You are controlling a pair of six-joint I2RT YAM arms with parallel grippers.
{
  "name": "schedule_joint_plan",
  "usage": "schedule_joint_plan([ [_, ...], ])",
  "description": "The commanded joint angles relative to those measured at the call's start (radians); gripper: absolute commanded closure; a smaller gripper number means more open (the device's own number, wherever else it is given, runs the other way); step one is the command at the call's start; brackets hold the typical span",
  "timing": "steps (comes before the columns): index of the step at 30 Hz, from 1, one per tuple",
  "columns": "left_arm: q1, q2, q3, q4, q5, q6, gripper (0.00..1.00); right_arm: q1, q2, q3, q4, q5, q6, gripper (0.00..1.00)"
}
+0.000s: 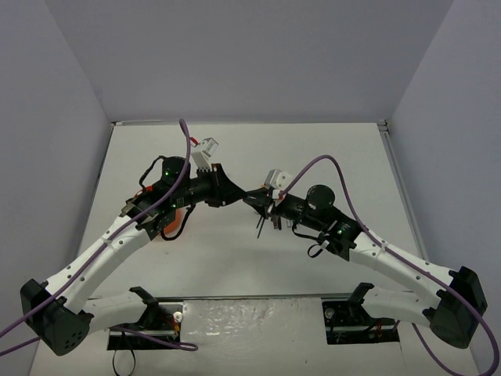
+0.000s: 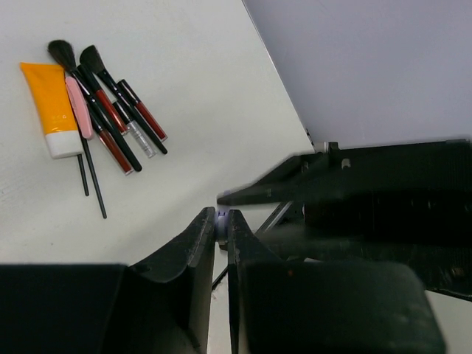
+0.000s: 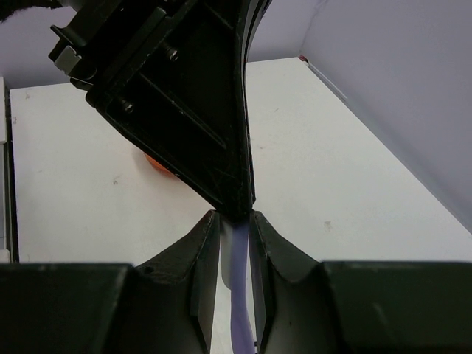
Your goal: Organize the makeup
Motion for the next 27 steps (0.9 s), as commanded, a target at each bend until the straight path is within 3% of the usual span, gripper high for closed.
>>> schedule_joint_plan([
  [1,-0.004,-0.035,0.036,0.024,-0.033,0.027,1.0,0.002,-0.013,0.015,0.121,0.0,0.017,0.43],
  [5,-0.002,-0.04,0.068,-0.076,-0.129,0.102,1.0,0.0,-0.028,0.014,0.092,0.036,0.017,0.16],
  [9,0.019,-0.04,0.115,-0.173,-0.262,0.16,1.0,-0.015,-0.051,0.01,0.047,0.111,0.02,0.01],
  [14,0.104,-0.031,0.216,-0.391,-0.48,0.268,1.0,-0.065,-0.098,-0.013,-0.021,0.248,0.071,0.0],
  [18,0.266,-0.004,0.29,-0.493,-0.587,0.343,1.0,-0.15,-0.108,-0.037,-0.058,0.343,0.147,0.0],
  [21,0.323,0.024,0.331,-0.509,-0.662,0.408,1.0,-0.184,-0.106,-0.051,-0.064,0.374,0.192,0.0],
  [27,0.439,0.115,0.369,-0.495,-0.672,0.477,1.0,-0.191,-0.099,-0.067,-0.065,0.376,0.2,0.0],
])
